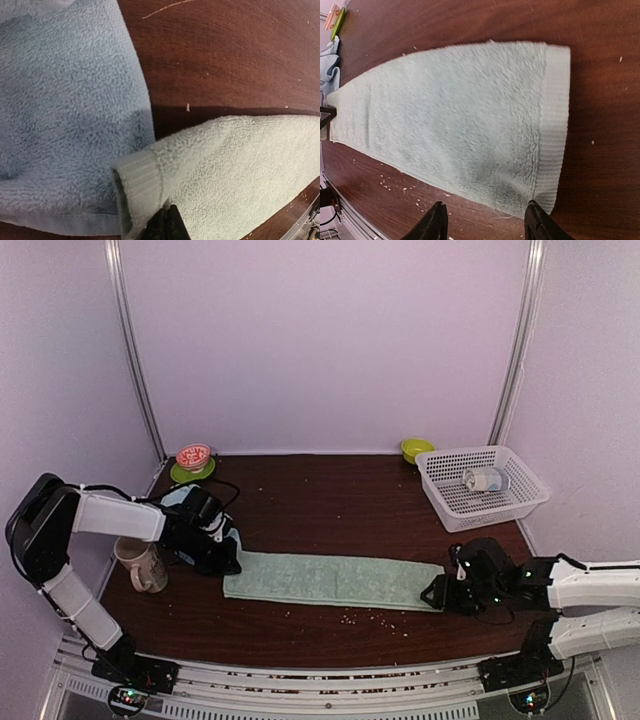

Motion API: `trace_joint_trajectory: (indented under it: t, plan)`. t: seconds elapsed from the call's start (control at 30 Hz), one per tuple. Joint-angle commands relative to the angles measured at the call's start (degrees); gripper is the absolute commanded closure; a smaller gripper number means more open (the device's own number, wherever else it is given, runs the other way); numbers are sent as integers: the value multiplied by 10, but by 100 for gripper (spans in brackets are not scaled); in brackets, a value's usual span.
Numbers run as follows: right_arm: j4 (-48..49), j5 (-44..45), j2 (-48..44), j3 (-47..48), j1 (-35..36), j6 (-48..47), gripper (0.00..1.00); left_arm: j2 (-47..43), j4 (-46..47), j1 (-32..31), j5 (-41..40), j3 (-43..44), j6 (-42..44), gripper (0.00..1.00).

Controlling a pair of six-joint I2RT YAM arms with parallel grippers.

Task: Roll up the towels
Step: Fold the towel at the center of the board, then adjust the towel at the center of the board.

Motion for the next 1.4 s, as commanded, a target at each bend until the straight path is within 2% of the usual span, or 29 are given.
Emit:
trace_joint_trajectory:
  t: [0.0, 0.03, 0.2, 0.3, 0.37, 0.53, 0.67, 0.77, 1.1, 1.37]
  plan:
    - [-65, 64, -34, 89, 3, -40, 47, -62, -30, -9, -16, 4, 27, 100]
    - [-60, 68, -22, 109, 3, -47, 47, -80, -45, -15, -15, 13, 32, 99]
    - [-33, 55, 103, 206, 11, -75, 50, -159, -100, -53, -20, 60, 47, 77]
    - [-24, 57, 144, 233, 21, -83, 51, -166, -91, -68, -19, 78, 61, 73]
    - [-22, 65, 151, 233, 23, -83, 51, -135, -90, -72, -29, 94, 68, 74]
    - [-54, 112, 138, 205, 24, -59, 48, -2, -99, -101, -78, 144, 83, 86]
    - [-61, 138, 137, 175, 24, -42, 47, 56, -105, -131, -121, 149, 76, 95]
    - [-75, 152, 169, 174, 21, -36, 48, 64, -96, -148, -139, 124, 59, 100]
    - [-48, 121, 243, 160, -38, -69, 51, 28, -54, -237, -147, 24, -43, 100]
    - [-92, 108, 295, 205, -114, -174, 51, 44, -57, -332, -164, 46, -113, 100]
